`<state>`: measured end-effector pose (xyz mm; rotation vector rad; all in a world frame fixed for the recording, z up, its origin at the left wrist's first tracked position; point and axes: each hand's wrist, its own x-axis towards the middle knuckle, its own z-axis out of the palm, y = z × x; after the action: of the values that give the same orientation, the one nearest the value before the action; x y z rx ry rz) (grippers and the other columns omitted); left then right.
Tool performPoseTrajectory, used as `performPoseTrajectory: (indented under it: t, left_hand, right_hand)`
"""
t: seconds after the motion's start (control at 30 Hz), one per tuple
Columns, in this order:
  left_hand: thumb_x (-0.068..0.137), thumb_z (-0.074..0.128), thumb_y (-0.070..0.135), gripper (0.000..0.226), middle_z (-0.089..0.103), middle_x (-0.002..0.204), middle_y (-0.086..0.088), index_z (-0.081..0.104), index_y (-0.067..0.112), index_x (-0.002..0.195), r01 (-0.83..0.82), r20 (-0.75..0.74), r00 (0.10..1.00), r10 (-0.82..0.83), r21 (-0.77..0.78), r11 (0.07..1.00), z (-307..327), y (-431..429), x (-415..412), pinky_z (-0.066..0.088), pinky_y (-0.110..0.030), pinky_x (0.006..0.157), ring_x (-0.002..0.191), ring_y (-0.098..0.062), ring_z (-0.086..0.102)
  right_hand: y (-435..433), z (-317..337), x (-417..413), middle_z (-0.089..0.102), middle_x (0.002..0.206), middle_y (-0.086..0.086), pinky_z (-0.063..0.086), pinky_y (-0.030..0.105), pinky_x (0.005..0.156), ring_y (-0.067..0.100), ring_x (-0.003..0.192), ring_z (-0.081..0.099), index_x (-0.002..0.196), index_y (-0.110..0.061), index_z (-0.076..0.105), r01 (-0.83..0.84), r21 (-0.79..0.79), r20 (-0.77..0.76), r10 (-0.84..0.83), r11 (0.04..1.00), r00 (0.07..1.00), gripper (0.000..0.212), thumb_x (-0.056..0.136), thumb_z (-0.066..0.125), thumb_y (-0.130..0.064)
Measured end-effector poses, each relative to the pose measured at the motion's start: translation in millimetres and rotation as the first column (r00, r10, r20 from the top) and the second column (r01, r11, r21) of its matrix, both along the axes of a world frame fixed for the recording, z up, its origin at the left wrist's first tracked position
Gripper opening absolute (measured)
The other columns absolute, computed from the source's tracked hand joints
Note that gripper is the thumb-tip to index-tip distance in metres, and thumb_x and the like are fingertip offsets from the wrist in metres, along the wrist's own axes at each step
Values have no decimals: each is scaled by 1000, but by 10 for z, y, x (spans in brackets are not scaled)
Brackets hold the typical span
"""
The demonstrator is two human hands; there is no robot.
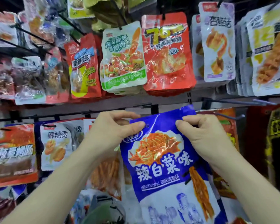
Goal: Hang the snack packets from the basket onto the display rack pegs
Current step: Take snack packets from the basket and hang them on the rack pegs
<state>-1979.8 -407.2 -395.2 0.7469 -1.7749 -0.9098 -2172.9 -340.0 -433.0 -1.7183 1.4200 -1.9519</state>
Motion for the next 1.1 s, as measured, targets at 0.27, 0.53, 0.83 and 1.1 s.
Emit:
performPoseTrajectory:
  t: [0.27, 0.53, 0.83, 1.1]
  left_hand:
    - [73, 81, 6, 39, 74, 68, -4, 68, 17, 108, -75, 218, 971, 96, -102, 992, -69, -114, 33, 56, -25, 57, 60, -11, 69]
    - [89, 66, 8, 26, 71, 75, 8, 69, 30, 75, -133, 157, 968, 196, -343, 930, -70, -154, -4, 53, -29, 67, 74, -10, 68]
    - [93, 60, 14, 18, 72, 67, 12, 68, 26, 82, 6, 75, 997, 10, -204, 979, -40, -161, -67, 52, -19, 55, 63, 1, 66]
    - [87, 70, 22, 16, 74, 72, 7, 72, 28, 72, -50, 127, 988, 91, -293, 955, 20, -255, -130, 55, -35, 72, 71, -7, 68]
  right_hand:
    - [39, -52, 4, 69, 63, 6, 48, 36, 57, 19, 60, 64, 67, -2, 70, 252, -45, -227, -255, 967, 940, 33, 89, 65, -26]
    - [39, -103, -73, 72, 63, -3, 50, 22, 58, 7, 65, 66, 62, -24, 74, 321, 120, -215, -291, 940, 932, 23, 77, 75, -42]
    - [57, -1, -54, 70, 60, -12, 47, 15, 53, -3, 54, 63, 68, -16, 74, 219, 51, -122, -212, 974, 970, 25, 86, 70, -34]
    - [5, 11, 5, 72, 66, -12, 50, 18, 48, -2, 61, 67, 68, -18, 71, 234, 62, -136, -224, 970, 965, 27, 85, 68, -38]
